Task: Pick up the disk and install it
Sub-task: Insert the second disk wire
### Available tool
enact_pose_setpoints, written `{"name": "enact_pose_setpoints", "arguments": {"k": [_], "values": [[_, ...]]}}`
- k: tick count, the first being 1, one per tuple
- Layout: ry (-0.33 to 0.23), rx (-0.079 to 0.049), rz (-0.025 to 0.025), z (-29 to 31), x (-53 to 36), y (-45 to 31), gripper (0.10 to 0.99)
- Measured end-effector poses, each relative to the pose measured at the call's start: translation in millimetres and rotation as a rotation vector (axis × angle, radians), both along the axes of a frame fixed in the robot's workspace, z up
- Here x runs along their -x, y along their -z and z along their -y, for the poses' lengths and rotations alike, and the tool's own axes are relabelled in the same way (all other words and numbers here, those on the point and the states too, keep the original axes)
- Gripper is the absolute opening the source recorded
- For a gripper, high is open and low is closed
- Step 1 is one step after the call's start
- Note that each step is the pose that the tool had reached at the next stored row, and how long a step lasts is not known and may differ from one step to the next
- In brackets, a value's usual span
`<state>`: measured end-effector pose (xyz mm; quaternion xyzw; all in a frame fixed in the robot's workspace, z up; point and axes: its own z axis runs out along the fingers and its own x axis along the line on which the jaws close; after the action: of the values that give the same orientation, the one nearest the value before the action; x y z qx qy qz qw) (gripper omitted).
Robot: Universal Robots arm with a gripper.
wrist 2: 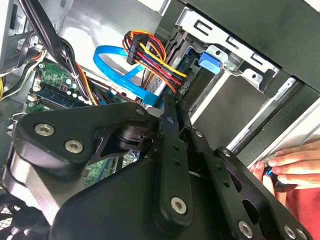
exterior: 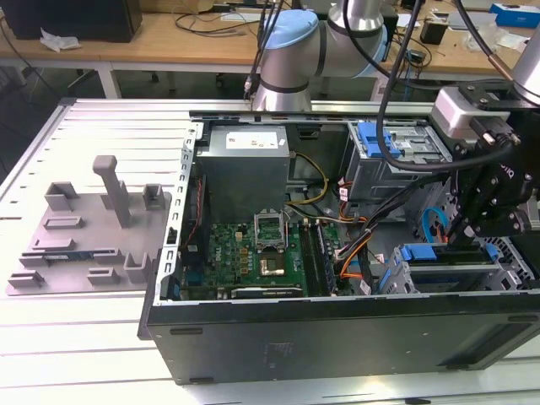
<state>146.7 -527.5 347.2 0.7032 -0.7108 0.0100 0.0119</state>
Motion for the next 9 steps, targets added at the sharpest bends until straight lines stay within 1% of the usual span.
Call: {"name": "enact_pose_setpoints", "arguments": {"k": [9], "values": [[-0.019,0.000,0.0024,0.0,0.0,1.9,0.161]]}}
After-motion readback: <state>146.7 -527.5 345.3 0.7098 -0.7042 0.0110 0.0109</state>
